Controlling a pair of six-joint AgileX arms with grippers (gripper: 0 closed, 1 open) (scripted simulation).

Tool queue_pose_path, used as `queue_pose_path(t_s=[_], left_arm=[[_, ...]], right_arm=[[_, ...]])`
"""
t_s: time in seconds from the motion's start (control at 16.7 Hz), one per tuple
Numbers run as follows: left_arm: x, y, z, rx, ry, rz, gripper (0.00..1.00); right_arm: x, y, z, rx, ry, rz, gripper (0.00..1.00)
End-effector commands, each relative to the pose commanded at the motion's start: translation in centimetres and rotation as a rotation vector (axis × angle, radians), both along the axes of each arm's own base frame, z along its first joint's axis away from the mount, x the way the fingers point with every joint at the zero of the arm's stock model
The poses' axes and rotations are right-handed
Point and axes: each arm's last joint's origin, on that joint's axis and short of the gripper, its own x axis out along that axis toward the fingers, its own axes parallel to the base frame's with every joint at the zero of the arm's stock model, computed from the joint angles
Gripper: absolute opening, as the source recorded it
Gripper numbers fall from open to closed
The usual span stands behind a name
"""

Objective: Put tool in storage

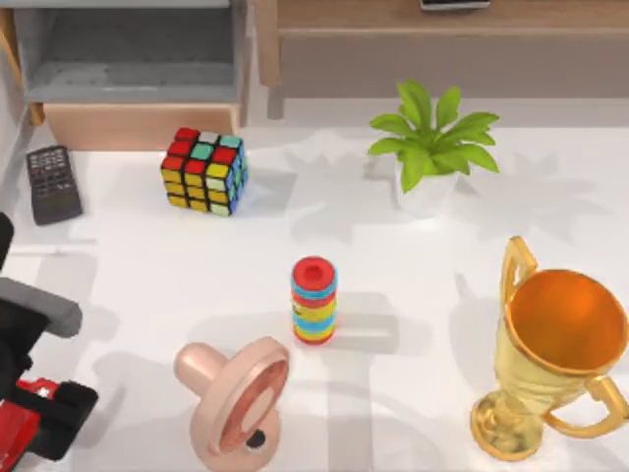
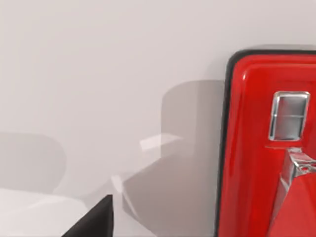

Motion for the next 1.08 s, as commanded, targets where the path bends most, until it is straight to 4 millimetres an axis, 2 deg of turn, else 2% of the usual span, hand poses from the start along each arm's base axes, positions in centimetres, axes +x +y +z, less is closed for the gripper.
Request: queue_pose_path(t_s=[0.12, 0.9, 1.08], left_arm=[[0.0, 0.0, 0.0, 0.0, 0.0, 0.0, 1.0], [0.0, 0.0, 0.0, 0.0, 0.0, 0.0, 0.02], [0.0, 0.0, 0.0, 0.0, 0.0, 0.0, 0.0]], right_arm=[[0.0, 0.0, 0.0, 0.0, 0.0, 0.0, 1.0], [0.0, 0.0, 0.0, 0.0, 0.0, 0.0, 1.0], [0.0, 0.0, 0.0, 0.0, 0.0, 0.0, 1.0]])
